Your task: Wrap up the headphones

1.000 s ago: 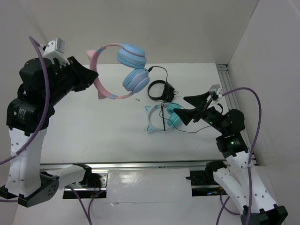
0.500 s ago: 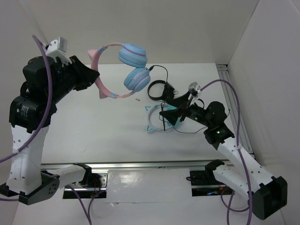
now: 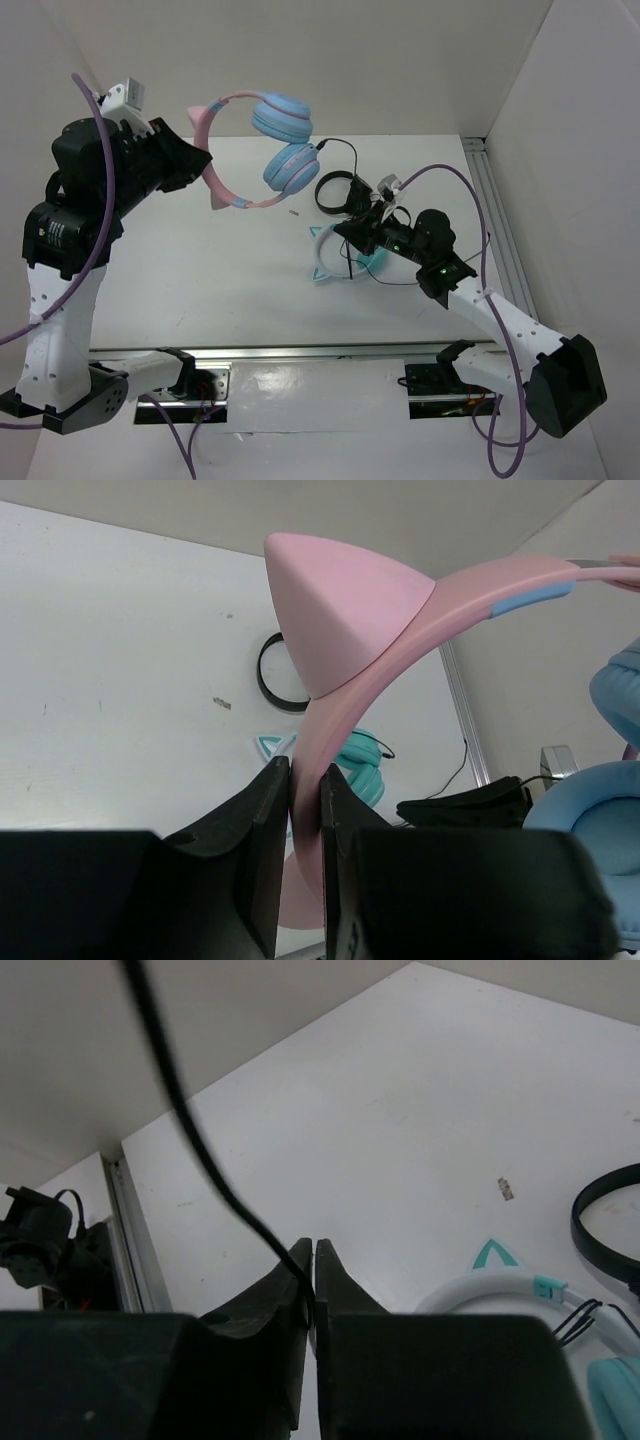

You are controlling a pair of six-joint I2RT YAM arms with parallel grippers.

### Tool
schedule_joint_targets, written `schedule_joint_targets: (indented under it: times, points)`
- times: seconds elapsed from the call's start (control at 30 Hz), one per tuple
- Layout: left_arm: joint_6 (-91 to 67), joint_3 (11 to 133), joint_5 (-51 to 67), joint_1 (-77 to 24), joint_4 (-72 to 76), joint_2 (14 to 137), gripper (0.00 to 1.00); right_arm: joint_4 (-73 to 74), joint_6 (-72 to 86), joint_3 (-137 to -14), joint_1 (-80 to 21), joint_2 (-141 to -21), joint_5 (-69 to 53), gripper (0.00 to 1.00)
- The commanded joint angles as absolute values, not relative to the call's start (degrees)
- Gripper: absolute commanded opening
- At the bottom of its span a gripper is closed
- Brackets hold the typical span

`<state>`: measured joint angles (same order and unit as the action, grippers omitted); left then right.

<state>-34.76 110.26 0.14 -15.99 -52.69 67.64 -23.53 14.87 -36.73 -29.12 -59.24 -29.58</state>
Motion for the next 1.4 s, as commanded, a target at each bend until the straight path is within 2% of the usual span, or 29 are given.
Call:
schedule_joint_targets:
  times: [0.0,0.13,0.2,0.27,0.4,0.63,0.9,1.2,1.37]
  points:
    - [-37.1,111.2,-0.2,-14.7,-46.2,67.0,0.00,-26.9,13.2,-36.5,-29.7,-57.5,-26.4,0.08]
    - [-36.3,110.6,-3.9,-14.2,-46.2,67.0,0.00,-21.4,11.8,-36.5,-30.2,-54.4,-21.5,0.04]
    - [-35.0,108.4,-7.2,-14.2,-45.4,67.7,0.00,-14.0,11.1,-38.5,-30.8,-51.0,-14.3,0.00]
    - [-32.1,106.4,-9.0,-14.2,-44.8,69.1,0.00,-8.8,10.4,-40.0,-32.2,-48.4,-5.5,0.00]
    - [-28.7,102.5,-13.1,-14.2,-44.8,73.0,0.00,4.4,8.3,-47.6,-33.5,-43.7,4.5,0.00]
    - [-17.5,99.3,-11.1,-18.8,-44.9,82.8,0.00,17.4,3.2,-61.1,-34.0,-46.9,-0.2,0.00]
    - [-9.9,94.1,-17.7,-33.6,-46.7,87.5,0.00,25.1,-2.9,-65.7,-35.1,-48.4,-3.5,0.00]
    - [0.8,88.9,-6.2,-49.9,-42.7,83.3,0.00,26.5,-7.2,-65.9,-37.7,-49.7,0.3,0.00]
    - [2.8,86.3,0.5,-53.3,-41.5,77.7,0.00,25.4,-7.2,-63.8,-38.8,-49.2,3.6,0.00]
